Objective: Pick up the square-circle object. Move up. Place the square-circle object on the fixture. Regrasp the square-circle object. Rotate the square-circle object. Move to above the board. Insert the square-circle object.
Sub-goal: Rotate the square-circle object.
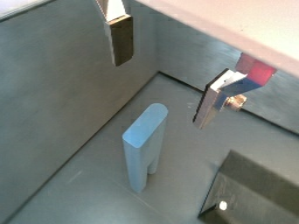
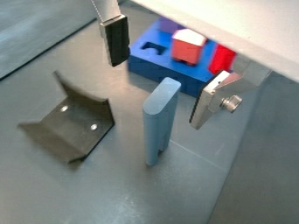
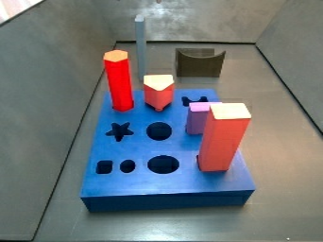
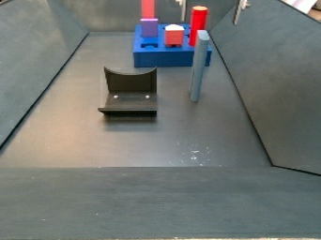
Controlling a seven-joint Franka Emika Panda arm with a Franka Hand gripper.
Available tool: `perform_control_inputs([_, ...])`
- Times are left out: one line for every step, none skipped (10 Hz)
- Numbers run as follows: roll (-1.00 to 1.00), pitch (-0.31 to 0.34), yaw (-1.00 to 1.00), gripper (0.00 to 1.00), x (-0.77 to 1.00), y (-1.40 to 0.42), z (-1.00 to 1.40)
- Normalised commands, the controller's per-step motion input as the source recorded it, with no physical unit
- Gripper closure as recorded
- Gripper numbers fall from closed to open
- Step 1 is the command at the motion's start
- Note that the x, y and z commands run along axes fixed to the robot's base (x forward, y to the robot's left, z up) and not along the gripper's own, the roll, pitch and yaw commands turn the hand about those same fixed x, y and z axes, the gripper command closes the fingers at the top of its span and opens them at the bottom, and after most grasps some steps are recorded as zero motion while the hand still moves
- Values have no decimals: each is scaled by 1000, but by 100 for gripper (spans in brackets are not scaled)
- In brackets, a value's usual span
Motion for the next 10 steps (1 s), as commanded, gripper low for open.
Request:
perform_control_inputs([-119, 58, 746, 0, 15, -3, 4])
perform_control_inputs([-119, 56, 443, 0, 17, -2, 6])
perform_control_inputs([-118, 56, 333, 0, 17, -2, 7])
perform_control_inputs([-116, 56, 157, 0, 0, 0, -1000])
perform_control_inputs([-107, 32, 92, 0, 21, 4, -1000])
perform_control_inputs([-82, -3, 67, 0, 38, 10, -1000])
perform_control_inputs([-50, -20, 55, 0, 35, 7, -988])
perform_control_inputs([-16, -35, 45, 0, 27, 5, -830])
perform_control_inputs([24, -39, 34, 0, 17, 8, -625])
perform_control_inputs([51, -42, 25, 0, 21, 9, -478])
